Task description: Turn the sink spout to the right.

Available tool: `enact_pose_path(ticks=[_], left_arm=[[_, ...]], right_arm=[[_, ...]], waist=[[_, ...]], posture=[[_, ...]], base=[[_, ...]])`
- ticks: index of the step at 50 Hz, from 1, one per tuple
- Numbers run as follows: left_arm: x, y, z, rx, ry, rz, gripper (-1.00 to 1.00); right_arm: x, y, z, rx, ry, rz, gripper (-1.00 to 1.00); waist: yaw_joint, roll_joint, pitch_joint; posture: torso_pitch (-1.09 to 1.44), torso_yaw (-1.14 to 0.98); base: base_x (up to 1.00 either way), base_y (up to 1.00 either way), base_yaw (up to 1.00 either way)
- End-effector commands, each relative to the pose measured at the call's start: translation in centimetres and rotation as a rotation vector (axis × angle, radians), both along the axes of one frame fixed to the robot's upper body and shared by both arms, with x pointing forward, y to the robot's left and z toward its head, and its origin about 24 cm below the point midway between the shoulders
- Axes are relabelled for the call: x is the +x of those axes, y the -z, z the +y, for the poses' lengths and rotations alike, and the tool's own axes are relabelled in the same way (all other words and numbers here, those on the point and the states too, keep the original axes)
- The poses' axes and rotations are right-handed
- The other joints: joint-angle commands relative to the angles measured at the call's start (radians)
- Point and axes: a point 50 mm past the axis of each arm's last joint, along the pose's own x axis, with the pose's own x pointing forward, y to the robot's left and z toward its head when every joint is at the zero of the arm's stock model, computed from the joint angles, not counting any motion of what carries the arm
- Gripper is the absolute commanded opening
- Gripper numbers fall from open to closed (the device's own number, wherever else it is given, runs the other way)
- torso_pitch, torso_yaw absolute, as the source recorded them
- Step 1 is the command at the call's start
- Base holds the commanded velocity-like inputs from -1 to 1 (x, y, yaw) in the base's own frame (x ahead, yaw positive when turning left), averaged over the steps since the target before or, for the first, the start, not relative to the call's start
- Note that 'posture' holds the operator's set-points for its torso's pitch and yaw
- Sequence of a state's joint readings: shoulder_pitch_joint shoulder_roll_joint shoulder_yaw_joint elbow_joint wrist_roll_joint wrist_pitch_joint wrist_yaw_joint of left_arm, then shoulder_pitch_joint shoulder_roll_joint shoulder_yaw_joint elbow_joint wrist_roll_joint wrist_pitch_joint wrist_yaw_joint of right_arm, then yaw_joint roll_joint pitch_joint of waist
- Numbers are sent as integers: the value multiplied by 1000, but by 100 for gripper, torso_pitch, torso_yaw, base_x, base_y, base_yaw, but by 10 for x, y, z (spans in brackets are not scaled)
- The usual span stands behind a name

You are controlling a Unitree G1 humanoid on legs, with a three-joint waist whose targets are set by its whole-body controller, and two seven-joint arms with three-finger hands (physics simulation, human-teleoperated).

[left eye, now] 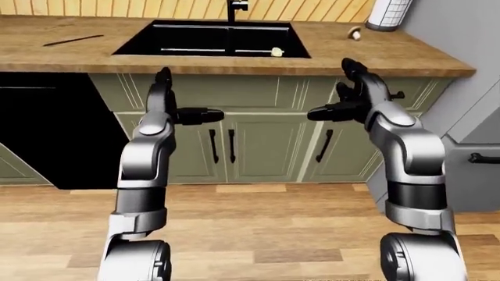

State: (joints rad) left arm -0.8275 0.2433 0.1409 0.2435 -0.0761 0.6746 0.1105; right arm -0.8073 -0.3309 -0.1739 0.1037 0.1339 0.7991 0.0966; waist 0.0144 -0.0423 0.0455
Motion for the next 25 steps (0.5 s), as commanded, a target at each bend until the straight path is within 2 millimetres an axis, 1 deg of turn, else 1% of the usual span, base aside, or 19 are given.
enact_pose_path(ticks=[1,7,13,14,15,17,20,23,24,25], left_arm=[[-1,-32,-3,6,16,-126,100],[-2,-34,-2,5,15,-129,100],[-3,-35,-3,6,15,-131,100],[-3,-36,-3,6,15,-132,100],[-3,-37,-3,7,15,-133,100],[-3,-37,-3,7,15,-133,100],[-2,-37,-4,8,15,-134,100],[-2,-38,-3,11,14,-134,100],[-2,-40,-3,10,14,-135,100],[-2,-41,-3,10,13,-137,100]], right_arm=[[-3,-19,-2,-8,9,-107,100],[-4,-20,-1,-8,9,-109,100],[-3,-21,-1,-10,5,-110,100],[-3,-22,-1,-12,5,-112,100],[-4,-23,-1,-14,4,-113,100],[-4,-24,-1,-16,3,-113,100],[-4,-24,0,-17,2,-113,100],[-4,-25,0,-17,1,-115,100],[-4,-26,0,-18,0,-115,100],[-4,-27,1,-19,-1,-116,100]], waist=[[-1,7,-36],[-5,24,-45],[-9,32,-51],[-11,36,-75],[-11,37,-62],[-12,36,-47],[-11,23,-31],[-12,3,-25],[-11,7,-25],[-13,18,-29]], posture=[[0,0],[0,0],[0,0],[0,0],[0,0],[0,0],[0,0],[0,0],[0,0],[0,0]], base=[[0,0,0],[0,0,0],[0,0,0],[7,0,0],[9,0,0],[17,0,0],[21,0,0],[22,0,0],[22,0,0],[20,0,0]])
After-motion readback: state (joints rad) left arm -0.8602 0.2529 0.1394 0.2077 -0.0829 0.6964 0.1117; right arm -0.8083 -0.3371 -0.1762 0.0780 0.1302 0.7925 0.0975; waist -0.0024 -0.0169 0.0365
